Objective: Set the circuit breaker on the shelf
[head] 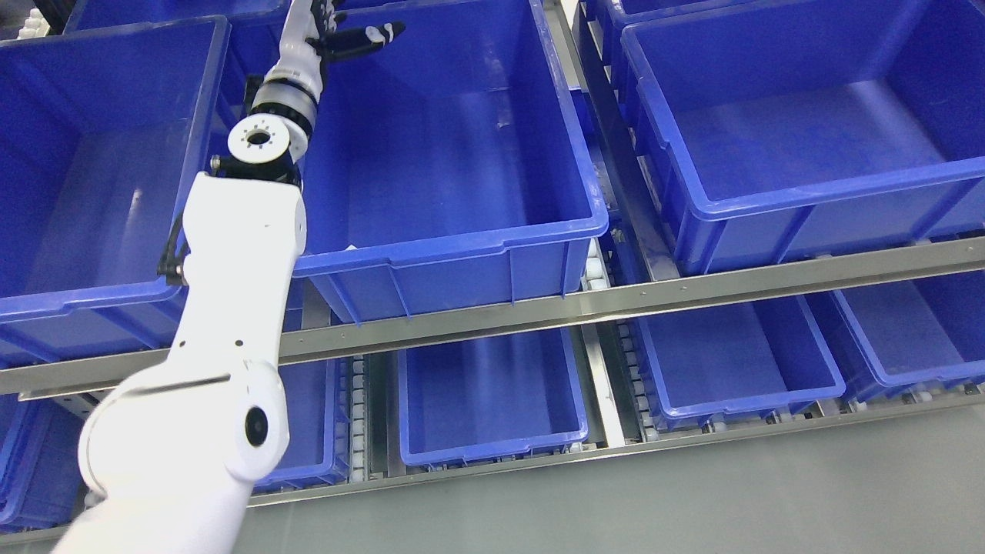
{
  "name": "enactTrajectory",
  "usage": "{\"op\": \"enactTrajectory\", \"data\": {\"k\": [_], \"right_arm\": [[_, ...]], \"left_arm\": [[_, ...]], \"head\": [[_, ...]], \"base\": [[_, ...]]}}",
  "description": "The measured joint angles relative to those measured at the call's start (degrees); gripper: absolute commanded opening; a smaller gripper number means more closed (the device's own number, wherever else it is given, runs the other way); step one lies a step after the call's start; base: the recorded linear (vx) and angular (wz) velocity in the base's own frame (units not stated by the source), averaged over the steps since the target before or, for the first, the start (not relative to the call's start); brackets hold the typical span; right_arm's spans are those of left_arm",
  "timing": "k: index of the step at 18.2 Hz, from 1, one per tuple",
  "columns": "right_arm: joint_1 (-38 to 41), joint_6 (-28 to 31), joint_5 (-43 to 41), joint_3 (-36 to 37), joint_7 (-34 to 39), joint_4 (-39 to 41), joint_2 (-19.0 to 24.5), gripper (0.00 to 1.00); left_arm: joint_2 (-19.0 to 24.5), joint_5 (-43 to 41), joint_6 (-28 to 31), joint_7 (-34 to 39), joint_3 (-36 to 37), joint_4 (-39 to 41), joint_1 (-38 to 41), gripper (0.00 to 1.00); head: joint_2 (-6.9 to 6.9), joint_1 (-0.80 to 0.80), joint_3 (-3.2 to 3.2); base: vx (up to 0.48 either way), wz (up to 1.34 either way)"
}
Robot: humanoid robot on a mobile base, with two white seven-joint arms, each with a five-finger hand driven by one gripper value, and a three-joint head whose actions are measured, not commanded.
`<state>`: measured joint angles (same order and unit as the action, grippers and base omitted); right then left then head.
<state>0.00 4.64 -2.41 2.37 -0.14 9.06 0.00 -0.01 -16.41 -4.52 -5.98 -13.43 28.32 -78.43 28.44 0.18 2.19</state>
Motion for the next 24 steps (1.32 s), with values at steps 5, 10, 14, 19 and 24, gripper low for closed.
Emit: {"op": "enactTrajectory", "data": {"k": [5,10,14,19,24], "right_arm": [[0.0,0.0,-0.01,0.0,0.0,0.0,0.0,1.0],[0.0,0.0,-0.01,0.0,0.0,0.0,0.0,1.0],[0.0,0.0,0.0,0.0,0.0,0.0,0.0,1.0],[0.0,0.0,0.0,0.0,0.0,0.0,0.0,1.0],[0.0,0.0,0.0,0.0,0.0,0.0,0.0,1.0]], "left_arm": [[0.01,4.03,2.42,0.05,0.52,16.13,10.5,0.99],[0.01,5.66,4.35,-0.06,1.89,31.38,20.45,1.0],[0.01,6.32,5.04,-0.56,3.39,42.88,28.09,1.0],[0.01,6.58,5.32,-0.61,5.05,51.95,33.46,1.0],[0.01,6.68,5.86,-0.55,6.36,58.68,37.67,1.0]], "head": [[0.0,0.0,0.0],[0.0,0.0,0.0],[0.0,0.0,0.0],[0.0,0.0,0.0],[0.0,0.0,0.0]], "base": [[0.0,0.0],[0.0,0.0],[0.0,0.0],[0.0,0.01],[0.0,0.0]]}}
